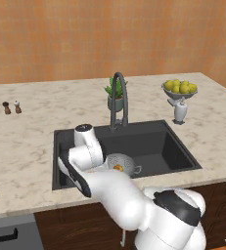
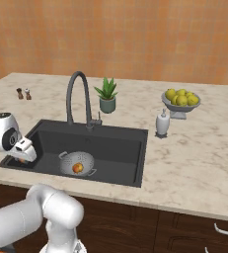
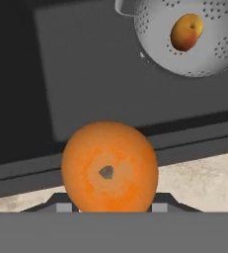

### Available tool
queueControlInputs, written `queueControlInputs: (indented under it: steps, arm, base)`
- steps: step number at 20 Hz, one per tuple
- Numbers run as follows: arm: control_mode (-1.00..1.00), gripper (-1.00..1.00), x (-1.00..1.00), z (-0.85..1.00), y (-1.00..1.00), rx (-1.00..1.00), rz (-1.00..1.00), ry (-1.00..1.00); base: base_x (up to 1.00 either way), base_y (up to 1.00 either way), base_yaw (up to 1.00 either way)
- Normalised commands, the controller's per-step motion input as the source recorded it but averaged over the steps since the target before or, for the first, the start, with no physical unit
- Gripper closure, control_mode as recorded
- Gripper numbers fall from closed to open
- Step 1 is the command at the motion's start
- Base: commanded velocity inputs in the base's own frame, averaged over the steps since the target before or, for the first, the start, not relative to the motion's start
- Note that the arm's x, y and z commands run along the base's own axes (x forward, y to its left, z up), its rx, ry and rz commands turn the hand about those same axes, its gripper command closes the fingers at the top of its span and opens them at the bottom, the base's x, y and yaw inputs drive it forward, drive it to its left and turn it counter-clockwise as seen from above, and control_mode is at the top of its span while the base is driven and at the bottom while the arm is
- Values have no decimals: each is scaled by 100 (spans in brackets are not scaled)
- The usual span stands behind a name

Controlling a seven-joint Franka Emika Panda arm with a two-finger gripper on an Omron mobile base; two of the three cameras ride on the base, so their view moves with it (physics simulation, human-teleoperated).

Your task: Put the colander in the sink, put the apple, tangerine, peach in the colander, and turn on the sink faucet and pour water over the colander.

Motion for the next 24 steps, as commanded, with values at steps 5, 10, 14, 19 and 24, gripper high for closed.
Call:
queueControlInputs:
  steps: [5,10,14,19,24]
  arm:
    - [-100,100,27,0,-100,0,-13,0]
    - [-100,100,50,-5,-82,0,-8,0]
    - [-100,100,60,-22,-45,0,1,1]
    - [-100,100,45,-33,-35,0,3,1]
    - [-100,100,32,-38,-19,0,2,1]
  base:
    - [0,0,0]
    - [0,0,0]
    - [0,0,0]
    - [0,0,0]
    - [0,0,0]
